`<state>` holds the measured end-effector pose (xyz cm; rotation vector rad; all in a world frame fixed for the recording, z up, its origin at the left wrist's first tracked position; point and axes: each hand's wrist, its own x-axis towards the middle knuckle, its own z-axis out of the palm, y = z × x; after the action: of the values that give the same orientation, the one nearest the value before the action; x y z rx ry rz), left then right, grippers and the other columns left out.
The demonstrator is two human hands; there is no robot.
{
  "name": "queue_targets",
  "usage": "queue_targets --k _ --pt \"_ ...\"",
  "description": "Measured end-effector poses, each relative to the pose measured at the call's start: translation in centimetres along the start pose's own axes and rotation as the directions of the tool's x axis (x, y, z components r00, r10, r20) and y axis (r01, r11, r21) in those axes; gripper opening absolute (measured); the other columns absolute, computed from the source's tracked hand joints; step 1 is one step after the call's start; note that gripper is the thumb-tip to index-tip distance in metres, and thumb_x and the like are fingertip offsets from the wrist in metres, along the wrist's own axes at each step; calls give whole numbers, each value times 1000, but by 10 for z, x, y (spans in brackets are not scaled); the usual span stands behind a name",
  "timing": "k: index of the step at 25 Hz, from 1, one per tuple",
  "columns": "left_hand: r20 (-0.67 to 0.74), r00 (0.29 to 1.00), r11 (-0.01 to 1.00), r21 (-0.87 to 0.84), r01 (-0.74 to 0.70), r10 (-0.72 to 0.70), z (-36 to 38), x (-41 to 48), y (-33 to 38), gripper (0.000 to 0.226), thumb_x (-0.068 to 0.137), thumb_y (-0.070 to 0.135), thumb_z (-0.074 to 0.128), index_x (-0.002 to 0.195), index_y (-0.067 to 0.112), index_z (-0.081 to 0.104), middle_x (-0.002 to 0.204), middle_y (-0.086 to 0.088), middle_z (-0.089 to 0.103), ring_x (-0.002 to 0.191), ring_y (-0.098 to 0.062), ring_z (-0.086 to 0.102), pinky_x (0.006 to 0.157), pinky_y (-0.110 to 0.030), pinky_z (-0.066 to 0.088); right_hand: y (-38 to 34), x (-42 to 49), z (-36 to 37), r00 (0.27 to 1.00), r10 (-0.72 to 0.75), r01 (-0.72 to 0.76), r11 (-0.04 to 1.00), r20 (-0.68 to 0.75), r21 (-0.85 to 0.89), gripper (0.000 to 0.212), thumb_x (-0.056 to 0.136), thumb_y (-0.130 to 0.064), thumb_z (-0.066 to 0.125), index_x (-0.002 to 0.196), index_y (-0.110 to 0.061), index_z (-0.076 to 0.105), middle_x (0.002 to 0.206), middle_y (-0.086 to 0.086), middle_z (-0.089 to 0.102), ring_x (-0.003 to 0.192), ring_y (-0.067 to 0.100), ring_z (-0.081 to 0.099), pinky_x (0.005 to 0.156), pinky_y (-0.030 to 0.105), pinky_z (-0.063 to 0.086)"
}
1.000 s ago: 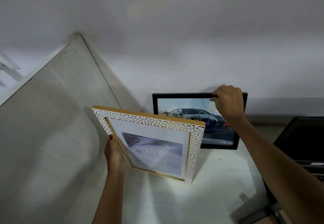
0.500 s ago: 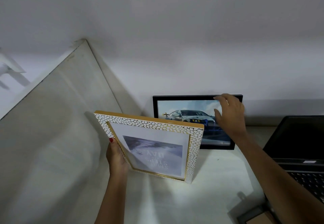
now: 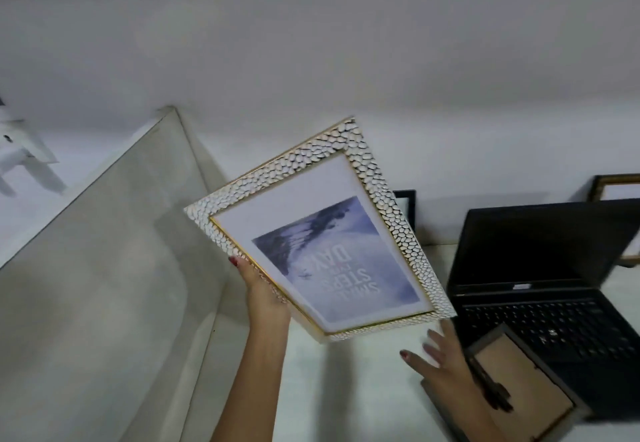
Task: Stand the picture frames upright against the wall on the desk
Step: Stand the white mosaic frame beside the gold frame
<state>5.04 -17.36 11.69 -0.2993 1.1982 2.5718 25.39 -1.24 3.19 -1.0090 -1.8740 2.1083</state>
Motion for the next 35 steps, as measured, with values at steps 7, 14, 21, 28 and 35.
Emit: queue_targets --k 7,14,21,28,35 --pt "200 906 923 -14 384 -374 42 -73 -79 81 63 83 38 125 33 53 130 -3 57 122 -34 51 106 -55 36 -33 -68 -48 946 -183 279 881 -269 383 52 49 -37 86 95 -23 64 99 -14 69 84 5 66 68 13 53" --pt "-199 977 962 271 -18 74 111 -129 -141 56 82 33 62 132 22 39 148 -10 37 125 -27 45 101 -42 40 -105 -125 -216 629 -638 612 759 -445 -223 12 68 -26 75 73 -24 65 68 -16 70 59 4 62 50 19 50" --pt "733 487 344 355 -869 475 222 -218 -192 53 76 56 56 116 20 56 135 -14 49 135 -31 33 112 -46 24 -181 -177 -366 557 -825 364 351 -100 -863 24 62 -55 54 62 -31 52 42 -13 51 44 8 49 40 15 31" --pt "710 702 765 481 -429 -54 270 -303 -302 25 73 10 69 88 29 66 80 18 75 80 -4 68 65 -16 53 -207 -170 -450 555 -829 269 105 65 -957 31 62 -44 73 80 -20 65 66 5 70 59 31 62 54 27 40" --pt "551 834 802 483 -352 34 311 -301 -354 23 80 3 62 84 24 67 79 10 73 77 -1 65 66 -12 50 -164 -107 -530 419 -775 236 596 -472 -768 101 52 -62 71 133 -18 30 146 12 26 135 25 22 111 44 21"
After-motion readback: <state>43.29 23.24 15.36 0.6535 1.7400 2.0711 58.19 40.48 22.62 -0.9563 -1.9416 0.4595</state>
